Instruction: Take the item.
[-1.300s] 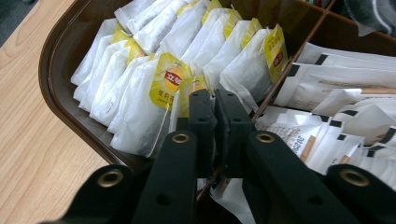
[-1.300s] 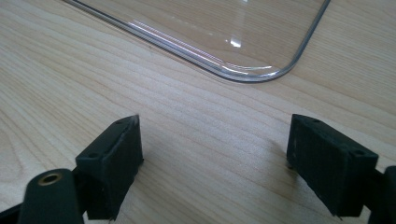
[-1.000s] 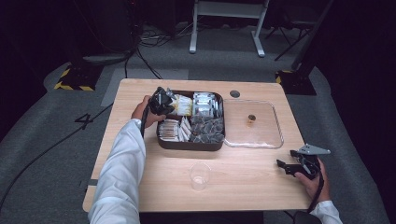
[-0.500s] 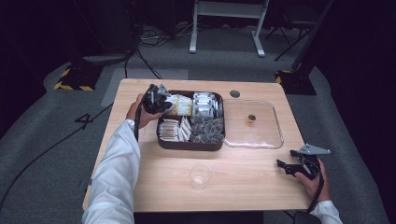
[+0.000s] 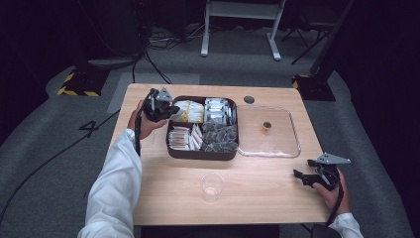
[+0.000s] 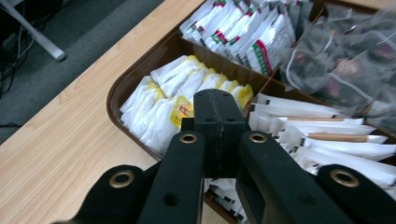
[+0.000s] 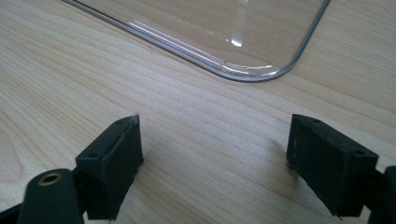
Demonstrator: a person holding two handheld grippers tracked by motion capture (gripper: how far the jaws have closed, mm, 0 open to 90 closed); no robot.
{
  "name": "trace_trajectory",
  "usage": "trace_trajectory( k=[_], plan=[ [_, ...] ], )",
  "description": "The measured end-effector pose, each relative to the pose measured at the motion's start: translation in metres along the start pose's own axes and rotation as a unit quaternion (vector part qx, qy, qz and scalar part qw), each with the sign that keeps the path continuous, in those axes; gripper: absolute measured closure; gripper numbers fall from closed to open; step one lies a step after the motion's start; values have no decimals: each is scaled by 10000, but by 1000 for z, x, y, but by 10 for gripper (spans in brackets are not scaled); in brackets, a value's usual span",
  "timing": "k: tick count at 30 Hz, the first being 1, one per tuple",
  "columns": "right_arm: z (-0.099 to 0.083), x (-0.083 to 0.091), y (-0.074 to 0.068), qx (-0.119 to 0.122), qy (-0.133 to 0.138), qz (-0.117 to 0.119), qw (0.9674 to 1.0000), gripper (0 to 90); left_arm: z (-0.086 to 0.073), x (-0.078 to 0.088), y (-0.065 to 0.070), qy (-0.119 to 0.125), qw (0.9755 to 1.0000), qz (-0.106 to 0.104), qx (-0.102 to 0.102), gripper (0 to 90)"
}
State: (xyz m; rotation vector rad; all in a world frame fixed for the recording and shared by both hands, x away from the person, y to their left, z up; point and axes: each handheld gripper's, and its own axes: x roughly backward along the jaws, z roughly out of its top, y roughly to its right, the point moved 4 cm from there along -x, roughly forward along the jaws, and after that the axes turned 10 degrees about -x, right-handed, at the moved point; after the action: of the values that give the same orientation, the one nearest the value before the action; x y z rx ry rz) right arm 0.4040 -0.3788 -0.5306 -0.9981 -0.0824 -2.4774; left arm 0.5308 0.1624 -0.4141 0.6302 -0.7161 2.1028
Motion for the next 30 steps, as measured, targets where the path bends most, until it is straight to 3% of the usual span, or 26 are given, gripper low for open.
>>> trace_trajectory(
  k=[10,20,26,30],
  plan=[
    [0,0,0,-6,-1,-1,10000,184,4,17,10,283,9996,38,-34,899],
    [0,0,0,-5,-1,-1,10000,184,3,28,23,398,9991,26,-137,900],
    [0,0,0,-6,-2,0,10000,183,3,39,31,558,9983,-59,-127,900],
    [0,0,0,-6,-2,-2,10000,183,0,44,40,522,9984,-126,-197,900]
  ],
)
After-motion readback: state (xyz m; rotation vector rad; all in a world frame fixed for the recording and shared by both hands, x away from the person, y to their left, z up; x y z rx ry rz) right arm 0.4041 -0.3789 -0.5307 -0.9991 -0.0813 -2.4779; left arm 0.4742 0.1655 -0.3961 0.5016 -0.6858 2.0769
